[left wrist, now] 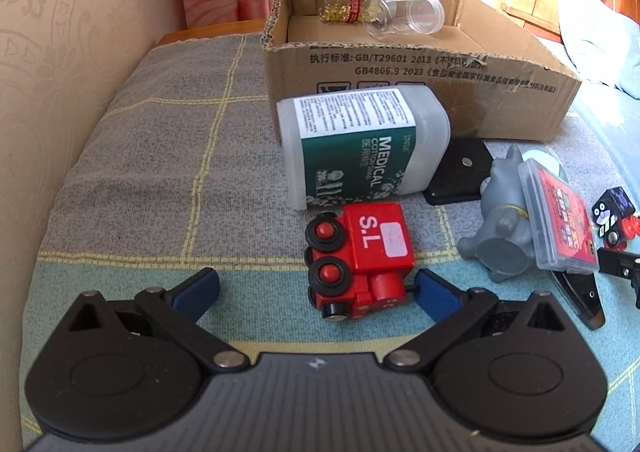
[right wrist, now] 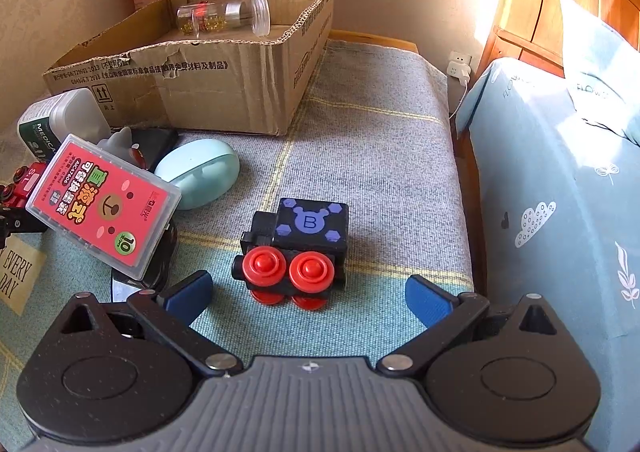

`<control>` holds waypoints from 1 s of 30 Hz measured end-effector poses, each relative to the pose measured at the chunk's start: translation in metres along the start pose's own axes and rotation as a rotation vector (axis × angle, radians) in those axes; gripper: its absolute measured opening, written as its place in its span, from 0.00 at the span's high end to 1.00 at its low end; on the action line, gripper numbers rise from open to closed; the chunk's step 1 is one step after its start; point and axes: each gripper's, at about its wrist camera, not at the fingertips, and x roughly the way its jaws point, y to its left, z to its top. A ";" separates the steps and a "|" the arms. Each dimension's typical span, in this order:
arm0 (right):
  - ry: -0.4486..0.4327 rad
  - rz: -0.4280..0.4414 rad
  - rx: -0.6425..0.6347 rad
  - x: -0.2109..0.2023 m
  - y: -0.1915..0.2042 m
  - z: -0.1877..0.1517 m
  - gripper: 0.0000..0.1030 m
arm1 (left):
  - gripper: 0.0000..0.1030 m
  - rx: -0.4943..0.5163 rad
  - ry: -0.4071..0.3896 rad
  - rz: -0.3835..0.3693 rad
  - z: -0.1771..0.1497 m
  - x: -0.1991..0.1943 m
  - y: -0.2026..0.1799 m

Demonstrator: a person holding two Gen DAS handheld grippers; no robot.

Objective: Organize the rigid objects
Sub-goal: 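Close the left gripper on the red train while the right gripper grasps the black block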

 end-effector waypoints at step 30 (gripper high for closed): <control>-0.059 0.171 -0.214 -0.018 0.021 -0.013 0.18 | 0.00 -0.033 -0.016 0.024 0.002 0.005 -0.003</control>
